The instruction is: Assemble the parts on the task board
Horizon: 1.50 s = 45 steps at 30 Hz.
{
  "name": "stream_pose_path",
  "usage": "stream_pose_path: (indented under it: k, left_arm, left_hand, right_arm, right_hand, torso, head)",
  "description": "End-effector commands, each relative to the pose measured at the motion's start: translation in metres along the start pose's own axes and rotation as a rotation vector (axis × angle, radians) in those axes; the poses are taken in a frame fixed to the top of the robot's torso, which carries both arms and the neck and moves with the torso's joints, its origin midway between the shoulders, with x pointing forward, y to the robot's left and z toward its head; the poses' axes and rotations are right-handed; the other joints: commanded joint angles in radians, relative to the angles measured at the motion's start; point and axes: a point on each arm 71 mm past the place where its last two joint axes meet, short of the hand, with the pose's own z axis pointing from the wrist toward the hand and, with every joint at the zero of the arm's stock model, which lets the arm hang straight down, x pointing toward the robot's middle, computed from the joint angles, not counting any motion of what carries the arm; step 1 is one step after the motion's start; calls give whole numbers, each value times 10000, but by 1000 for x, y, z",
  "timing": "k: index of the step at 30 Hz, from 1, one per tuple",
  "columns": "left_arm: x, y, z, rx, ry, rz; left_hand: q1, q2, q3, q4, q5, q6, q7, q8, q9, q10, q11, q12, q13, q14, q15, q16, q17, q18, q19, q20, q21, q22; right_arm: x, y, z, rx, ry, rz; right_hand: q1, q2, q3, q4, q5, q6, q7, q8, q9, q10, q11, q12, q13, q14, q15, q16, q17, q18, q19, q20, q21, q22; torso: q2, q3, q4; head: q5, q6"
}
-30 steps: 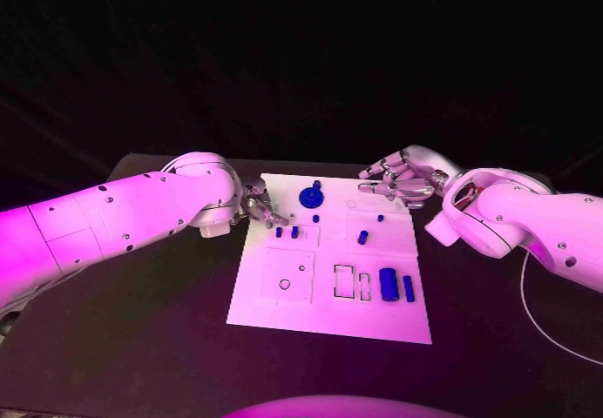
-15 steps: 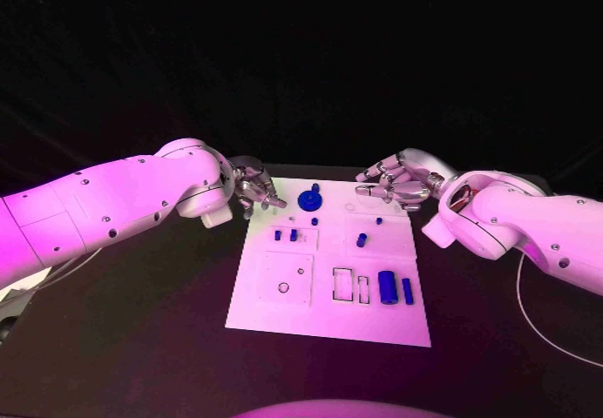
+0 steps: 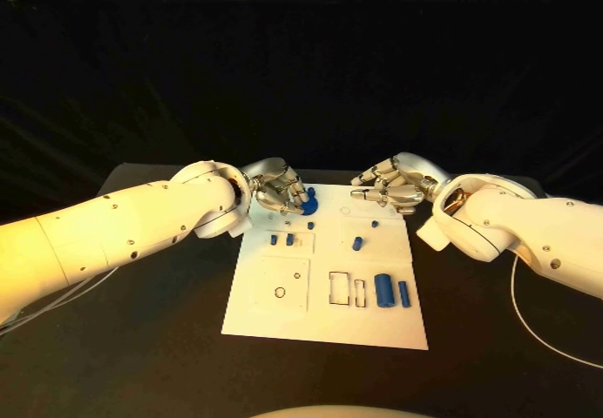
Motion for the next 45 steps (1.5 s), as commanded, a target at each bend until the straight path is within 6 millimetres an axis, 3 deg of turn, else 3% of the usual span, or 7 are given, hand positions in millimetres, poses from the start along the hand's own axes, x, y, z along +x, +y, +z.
stream_pose_path:
  k: [1, 9, 19, 22, 25, 31, 45]
  left_arm:
    - [4, -7, 4, 1228, -346, 1183]
    - [23, -1, 15, 1287, -125, 2104]
    - [37, -4, 22, 1110, -225, 3380]
    - [38, -4, 23, 930, -271, 3565]
    - [39, -3, 23, 741, -234, 3756]
    - [42, -5, 25, 521, -89, 4061]
    - [47, -10, 30, 156, 90, 4140]
  left_hand:
    - [-42, -44, -10, -157, -6, 195, -11, -356, -295, 233, 30, -397, -451, -96, 59, -354, -359, 49, -105, 41, -276, -224]
    - [-405, 98, -355, -285, -182, 911, -332, -1142, -835, 958, -142, -1201, -1308, 377, -29, -402, -758, 129, 398, -14, -560, -639]
    - [-564, 117, -850, -431, -196, 1425, -374, -1875, -1238, 1295, -290, -1930, -1616, 1261, -322, 1297, -4, 92, 1704, -308, -43, -413]
    - [-586, 141, -907, -419, -188, 1538, -369, -2014, -1310, 1428, -308, -2006, -1602, 1526, -340, 2109, 376, 83, 2095, -339, 273, -165]
    - [-613, 141, -935, -392, -190, 1628, -367, -2162, -1383, 1500, -319, -2116, -1600, 2178, -355, 3692, 1854, 72, 2428, -369, 660, 188]
    - [-584, 189, -877, -368, -184, 1756, -392, -2338, -1462, 1512, -352, -2308, -1608, 2498, -401, 4795, 2762, 79, 2539, -426, 1066, 685]
    - [-530, 247, -489, -385, -183, 2064, -385, -2480, -1519, 1916, -344, -2470, -1603, 3439, -398, 6325, 4369, -329, 3353, -421, 4223, 2919]
  right_arm:
    - [0, 1, 0, -87, -9, 3]
    - [0, 1, 0, -93, -122, 22]
    - [0, 1, 0, -94, -85, 39]
    - [0, 1, 0, -93, -80, 42]
    - [0, 1, 0, -91, -81, 43]
    - [0, 1, 0, -101, -66, 47]
    - [0, 1, 0, -111, -66, 51]
  right_hand:
    - [97, 57, -42, 21, 86, 39, 26, 63, -1, -62, -26, -28, -42, 380, 4, -67, -27, 103, -37, -30, -56, -20]
    - [150, 160, -5, 45, 116, 29, 33, 64, -4, -90, -20, -56, -89, 375, 7, -88, -41, 106, -46, -30, -78, -47]
    - [152, 179, 0, 54, 114, 28, 34, 64, -4, -86, -19, -47, -85, 378, 7, -79, -28, 105, -43, -30, -77, -42]
    - [152, 179, 0, 54, 114, 28, 34, 64, -4, -86, -19, -47, -85, 378, 7, -79, -28, 105, -43, -30, -77, -42]
    - [152, 179, 0, 54, 114, 28, 34, 64, -4, -86, -19, -47, -85, 378, 7, -79, -28, 105, -43, -30, -77, -42]
    - [152, 179, 0, 54, 114, 28, 34, 64, -4, -86, -19, -47, -85, 378, 7, -79, -28, 105, -43, -30, -77, -42]
    - [152, 179, 0, 54, 114, 28, 34, 64, -4, -86, -19, -47, -85, 378, 7, -79, -28, 105, -43, -30, -77, -42]
  torso:
    - [-5, 11, -10]
    - [17, -14, -5]
    - [5, 7, -3]
    - [2, 7, -1]
    - [5, 10, 4]
    - [-3, 7, -2]
    - [1, 5, 5]
  head:
    - [-14, 12]
    - [-55, 8]
    - [-46, -28]
    - [-51, -39]
    - [-70, -40]
    - [-65, -63]
    - [-54, -88]
